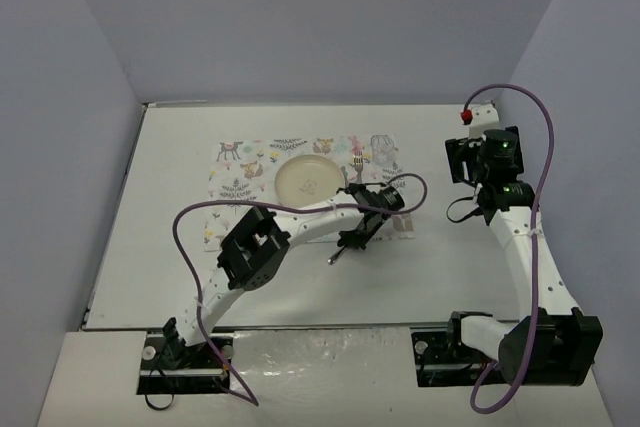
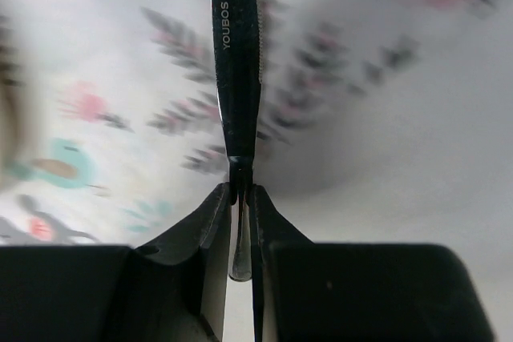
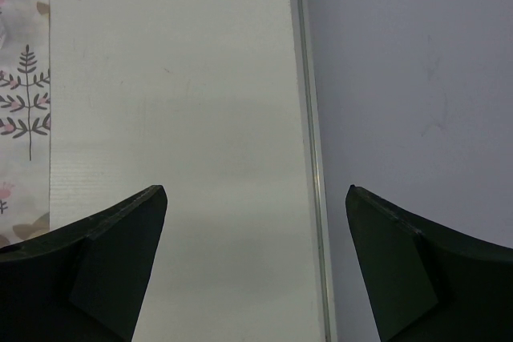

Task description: Set the dinner table for one person

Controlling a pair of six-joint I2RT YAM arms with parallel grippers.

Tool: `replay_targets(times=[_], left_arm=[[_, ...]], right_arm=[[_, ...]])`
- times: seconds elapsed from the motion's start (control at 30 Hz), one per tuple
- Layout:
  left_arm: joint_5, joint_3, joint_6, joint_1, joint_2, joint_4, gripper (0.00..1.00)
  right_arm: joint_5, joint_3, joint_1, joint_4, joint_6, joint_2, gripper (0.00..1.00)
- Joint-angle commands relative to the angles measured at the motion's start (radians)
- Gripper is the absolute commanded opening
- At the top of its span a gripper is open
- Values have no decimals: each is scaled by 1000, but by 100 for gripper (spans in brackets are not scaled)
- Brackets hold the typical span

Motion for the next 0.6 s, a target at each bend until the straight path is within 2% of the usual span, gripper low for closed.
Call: replay_targets(times=[0.0, 0.13, 0.4, 0.57], left_arm=[[-175, 3, 75, 58, -178, 59, 0], [-216, 28, 111, 63, -254, 70, 0], [-187, 131, 151, 74, -347, 21, 0], [-211, 190, 162, 178, -415, 11, 0]], right_arm=[[7, 58, -4, 83, 51, -19, 91], [-5, 48, -4, 84, 51, -23, 91], [-12, 52, -5, 84, 57, -19, 91], [-21, 52, -4, 84, 61, -6, 91]])
